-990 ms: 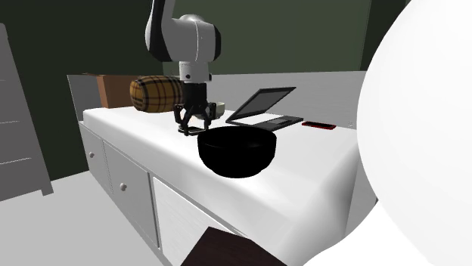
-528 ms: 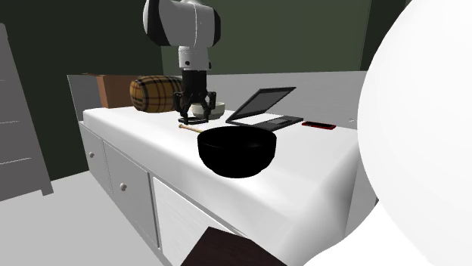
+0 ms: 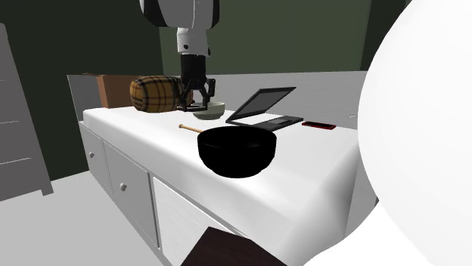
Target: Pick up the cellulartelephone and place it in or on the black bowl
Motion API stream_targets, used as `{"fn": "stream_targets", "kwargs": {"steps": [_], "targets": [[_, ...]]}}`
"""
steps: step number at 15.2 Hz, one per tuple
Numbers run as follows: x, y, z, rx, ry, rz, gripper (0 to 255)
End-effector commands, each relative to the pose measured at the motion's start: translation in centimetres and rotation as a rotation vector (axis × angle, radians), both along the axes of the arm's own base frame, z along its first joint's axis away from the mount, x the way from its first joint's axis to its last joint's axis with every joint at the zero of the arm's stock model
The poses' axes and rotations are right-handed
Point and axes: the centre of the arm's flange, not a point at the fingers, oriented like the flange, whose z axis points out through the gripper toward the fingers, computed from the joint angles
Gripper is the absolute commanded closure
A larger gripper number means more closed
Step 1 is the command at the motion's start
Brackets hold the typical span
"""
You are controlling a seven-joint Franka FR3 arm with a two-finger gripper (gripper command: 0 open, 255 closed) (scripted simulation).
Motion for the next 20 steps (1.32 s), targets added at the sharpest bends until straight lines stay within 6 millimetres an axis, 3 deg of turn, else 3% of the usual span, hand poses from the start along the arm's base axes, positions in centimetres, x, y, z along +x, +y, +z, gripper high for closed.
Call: {"fn": "stream_targets", "kwargs": {"steps": [1,6,20], "targets": [[0.0,-0.1,1.0,0.0,0.0,0.0,255],[0.0,-0.1,3.5,0.0,0.0,0.0,255],[-8.6,-16.4,4.0,0.0,0.0,0.0,255]]}}
